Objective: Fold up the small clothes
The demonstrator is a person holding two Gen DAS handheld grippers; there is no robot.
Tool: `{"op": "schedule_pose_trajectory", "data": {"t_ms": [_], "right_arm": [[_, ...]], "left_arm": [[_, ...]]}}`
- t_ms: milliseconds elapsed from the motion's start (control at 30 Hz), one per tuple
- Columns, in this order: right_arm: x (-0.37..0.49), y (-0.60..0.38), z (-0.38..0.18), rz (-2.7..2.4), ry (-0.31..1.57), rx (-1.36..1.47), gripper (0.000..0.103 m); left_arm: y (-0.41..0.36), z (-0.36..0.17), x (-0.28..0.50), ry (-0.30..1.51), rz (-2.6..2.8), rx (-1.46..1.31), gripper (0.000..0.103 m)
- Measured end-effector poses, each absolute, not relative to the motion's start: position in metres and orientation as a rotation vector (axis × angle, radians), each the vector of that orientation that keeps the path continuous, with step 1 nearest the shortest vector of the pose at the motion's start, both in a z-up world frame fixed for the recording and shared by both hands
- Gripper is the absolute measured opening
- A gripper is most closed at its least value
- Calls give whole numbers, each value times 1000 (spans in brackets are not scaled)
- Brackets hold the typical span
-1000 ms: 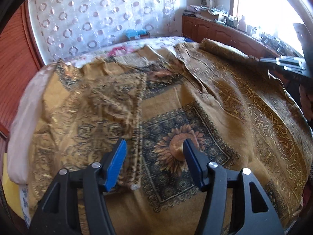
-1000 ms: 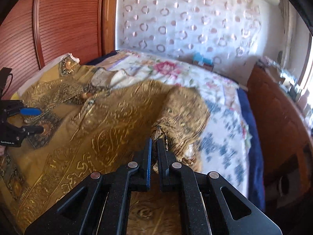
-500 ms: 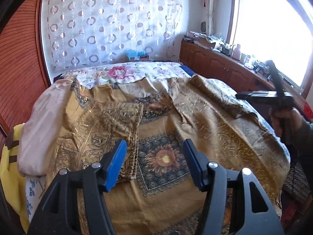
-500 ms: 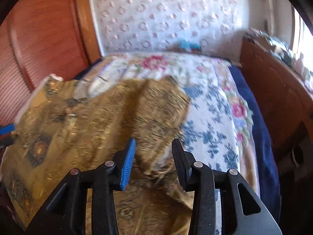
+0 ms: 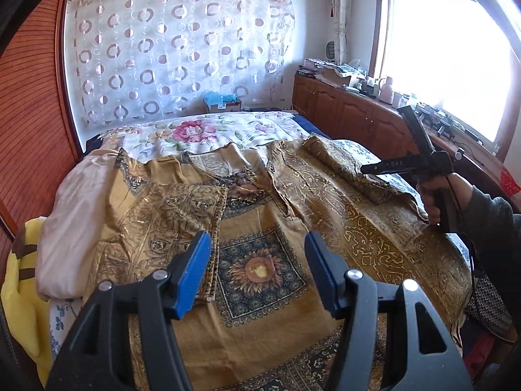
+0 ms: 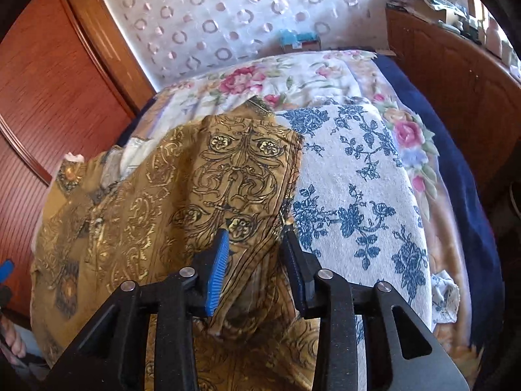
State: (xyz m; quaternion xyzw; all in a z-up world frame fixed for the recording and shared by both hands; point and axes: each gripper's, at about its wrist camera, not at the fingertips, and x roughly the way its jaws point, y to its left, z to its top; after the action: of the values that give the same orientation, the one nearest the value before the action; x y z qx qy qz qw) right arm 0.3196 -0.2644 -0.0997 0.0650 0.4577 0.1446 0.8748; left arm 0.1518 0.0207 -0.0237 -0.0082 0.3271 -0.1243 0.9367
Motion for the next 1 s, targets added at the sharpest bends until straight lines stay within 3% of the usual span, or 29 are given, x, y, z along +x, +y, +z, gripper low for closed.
{"op": "schedule_pose_trajectory", "data": {"t_ms": [133,167,267,867,933,1000], "right_arm": [[324,-256,-101,279,964,77,17],[324,-255,-101,280,958,68,9],[319,-253,-94,285,912,52,5],[287,-166,-38,490,716,-47,4],[288,-173,-35,454,698,-31,8],[299,-187,-38,400,704,-28,38]], "left_arm": [[24,-28,151,675,-246,-24,59],[25,-29,151,676,-243,-25,60],[29,-32,152,683,-236,-30,59],[48,-38,157,681,-199,-63,60],[48,-38,157,681,-200,-62,60],[49,-38,158,680,-201,-57,60]]}}
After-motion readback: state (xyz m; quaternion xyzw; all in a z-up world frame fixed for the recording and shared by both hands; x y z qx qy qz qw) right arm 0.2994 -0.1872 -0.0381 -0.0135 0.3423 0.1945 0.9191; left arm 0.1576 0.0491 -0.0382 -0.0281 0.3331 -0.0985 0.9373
